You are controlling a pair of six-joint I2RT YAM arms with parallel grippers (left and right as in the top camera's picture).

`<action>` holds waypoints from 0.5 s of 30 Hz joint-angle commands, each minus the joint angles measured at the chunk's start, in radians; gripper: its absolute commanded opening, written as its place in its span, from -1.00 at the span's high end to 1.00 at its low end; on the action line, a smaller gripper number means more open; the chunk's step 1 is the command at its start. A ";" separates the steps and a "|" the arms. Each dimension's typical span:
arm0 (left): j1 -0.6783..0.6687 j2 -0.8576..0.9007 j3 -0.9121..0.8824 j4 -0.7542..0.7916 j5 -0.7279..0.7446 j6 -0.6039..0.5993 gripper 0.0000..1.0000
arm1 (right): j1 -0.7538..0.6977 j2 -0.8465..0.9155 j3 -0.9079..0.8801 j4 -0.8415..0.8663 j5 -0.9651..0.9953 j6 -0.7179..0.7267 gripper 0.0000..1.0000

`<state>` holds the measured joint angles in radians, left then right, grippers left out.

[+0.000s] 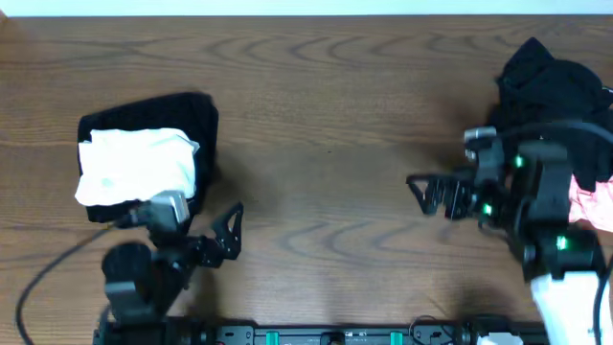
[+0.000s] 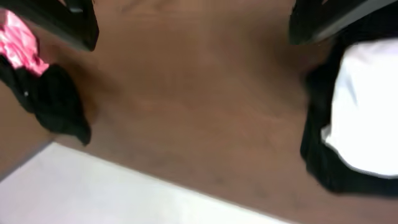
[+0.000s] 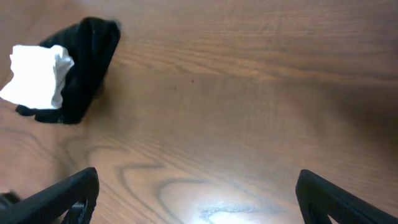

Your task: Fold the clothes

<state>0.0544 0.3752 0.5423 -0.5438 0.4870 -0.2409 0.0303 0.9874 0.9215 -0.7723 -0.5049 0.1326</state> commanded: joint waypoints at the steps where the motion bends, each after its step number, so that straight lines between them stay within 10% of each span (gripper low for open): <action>1: -0.005 0.177 0.174 -0.092 -0.037 0.078 -0.96 | -0.005 0.085 0.084 -0.021 -0.030 -0.041 -0.98; 15: -0.005 0.712 0.621 -0.376 -0.197 0.166 -0.96 | -0.028 0.468 0.482 -0.245 0.589 0.226 -0.99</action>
<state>0.0540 1.0519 1.1469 -0.9108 0.3153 -0.0994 0.0269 1.3987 1.3167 -0.9913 -0.1799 0.2504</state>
